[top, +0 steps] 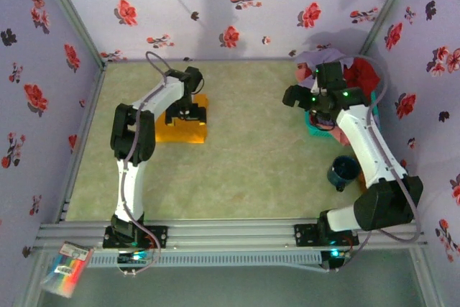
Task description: Fold and stack the t-shirts
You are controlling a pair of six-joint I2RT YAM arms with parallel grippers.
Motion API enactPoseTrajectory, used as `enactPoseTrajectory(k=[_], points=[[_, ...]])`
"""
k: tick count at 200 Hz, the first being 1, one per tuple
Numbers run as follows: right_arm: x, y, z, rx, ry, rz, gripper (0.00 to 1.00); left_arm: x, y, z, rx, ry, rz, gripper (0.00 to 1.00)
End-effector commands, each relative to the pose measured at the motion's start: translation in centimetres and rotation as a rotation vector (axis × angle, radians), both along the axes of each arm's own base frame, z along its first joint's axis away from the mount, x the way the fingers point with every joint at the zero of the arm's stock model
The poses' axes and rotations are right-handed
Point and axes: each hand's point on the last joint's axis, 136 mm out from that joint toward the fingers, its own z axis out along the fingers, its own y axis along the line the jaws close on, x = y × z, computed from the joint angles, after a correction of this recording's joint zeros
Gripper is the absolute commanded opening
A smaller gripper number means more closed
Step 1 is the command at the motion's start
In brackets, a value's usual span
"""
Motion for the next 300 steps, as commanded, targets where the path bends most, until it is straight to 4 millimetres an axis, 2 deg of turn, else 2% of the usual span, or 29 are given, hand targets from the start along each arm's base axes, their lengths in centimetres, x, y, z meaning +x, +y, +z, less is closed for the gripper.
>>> enactPoseTrajectory(k=[1,37,80,87,103,132,149,174,212,254,283,300], points=[[-0.4,-0.4,1.1,-0.003,-0.022,0.001,0.99,-0.1,1.0,-2.2,0.007,0.026,0.051,0.99],[-1.0,0.0,0.5,0.011,-0.002,0.018,0.99,-0.5,3.1,-5.1,0.004,0.08,0.058,0.99],[-1.1,0.4,-0.7,0.028,0.014,0.035,0.99,-0.1,7.2,-6.8,0.011,0.174,0.078,0.99],[-1.1,0.4,-0.8,0.027,0.015,0.036,0.99,0.2,7.2,-7.0,-0.031,0.184,0.073,0.99],[-1.1,0.4,-0.9,0.032,0.011,0.038,0.99,1.2,7.1,-6.9,-0.097,0.193,0.068,0.99],[-0.9,0.5,-0.9,0.028,0.014,0.045,0.99,2.6,8.2,-6.2,-0.071,0.224,0.061,0.99],[-0.7,0.6,-0.9,0.029,0.017,0.049,0.99,3.3,9.0,-6.5,-0.069,0.233,0.036,0.99],[-0.6,0.7,-0.9,0.019,0.025,0.066,0.99,4.4,11.2,-6.7,-0.026,0.23,0.001,0.99],[-0.2,1.0,-0.6,-0.004,0.051,0.108,0.99,6.1,15.3,-5.8,-0.025,0.194,0.034,0.99],[0.9,1.6,-1.2,0.014,0.081,0.12,0.99,7.5,17.8,-6.4,-0.027,0.18,0.01,0.99],[1.8,2.0,-1.7,0.029,0.107,0.127,0.99,9.2,20.7,-6.3,0.077,0.12,-0.028,0.99],[2.3,2.2,-1.8,0.03,0.119,0.131,0.99,10.4,21.8,-6.0,0.074,0.069,-0.013,0.99]])
